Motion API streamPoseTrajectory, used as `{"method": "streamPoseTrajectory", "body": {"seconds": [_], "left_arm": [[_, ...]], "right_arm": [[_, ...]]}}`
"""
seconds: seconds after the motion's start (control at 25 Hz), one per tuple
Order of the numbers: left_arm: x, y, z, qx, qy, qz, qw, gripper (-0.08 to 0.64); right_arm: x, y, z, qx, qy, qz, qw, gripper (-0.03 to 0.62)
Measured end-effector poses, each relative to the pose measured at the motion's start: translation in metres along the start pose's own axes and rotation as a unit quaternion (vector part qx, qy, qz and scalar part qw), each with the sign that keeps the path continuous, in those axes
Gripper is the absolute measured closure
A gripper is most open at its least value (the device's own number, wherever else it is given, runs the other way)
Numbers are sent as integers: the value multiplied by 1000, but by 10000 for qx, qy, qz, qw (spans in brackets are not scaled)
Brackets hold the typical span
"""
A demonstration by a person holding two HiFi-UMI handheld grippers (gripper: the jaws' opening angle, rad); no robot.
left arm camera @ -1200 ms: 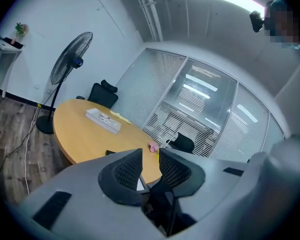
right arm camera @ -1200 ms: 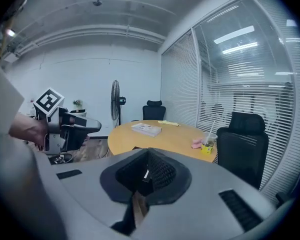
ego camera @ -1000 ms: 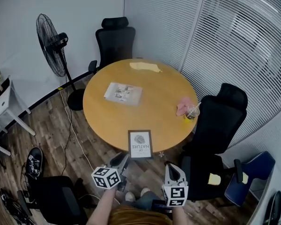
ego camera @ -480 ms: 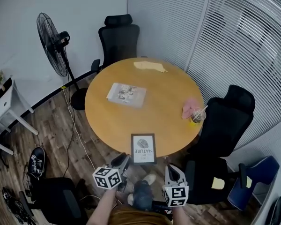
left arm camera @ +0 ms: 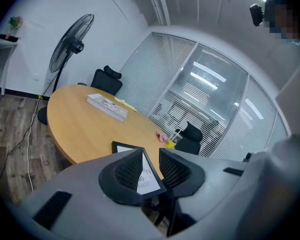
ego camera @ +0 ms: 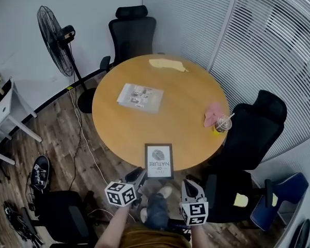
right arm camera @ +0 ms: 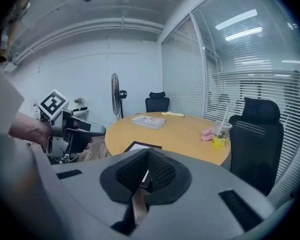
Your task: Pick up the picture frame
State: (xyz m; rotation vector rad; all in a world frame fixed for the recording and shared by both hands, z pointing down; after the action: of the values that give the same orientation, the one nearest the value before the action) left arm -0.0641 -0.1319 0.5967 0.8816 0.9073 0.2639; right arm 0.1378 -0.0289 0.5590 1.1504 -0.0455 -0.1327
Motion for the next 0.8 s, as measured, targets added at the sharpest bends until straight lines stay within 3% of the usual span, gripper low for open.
{"method": "streamPoseTrajectory", "body": {"seconds": [0.36, 0.8], "left_arm": [[-22, 34, 13, -471, -179, -325, 9982, 440], [-50, 77, 28, -1157, -472, -643, 9901, 439]], "right_arm": [[7, 14, 22, -360, -115, -68, 9993, 578], [16, 40, 52, -836, -398, -38, 9957, 578]]}}
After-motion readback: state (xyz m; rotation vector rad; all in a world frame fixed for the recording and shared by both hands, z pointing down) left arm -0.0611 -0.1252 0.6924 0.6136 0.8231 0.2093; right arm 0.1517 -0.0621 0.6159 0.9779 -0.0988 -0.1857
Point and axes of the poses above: the fingertips, and each gripper's own axes: z forward along the fingers, x to its right, y out of its underside, the point moved 5 cm from there along -z, backward along the fingers, and after that the axes turned 2 degrees about y, right-handed, at the moved point
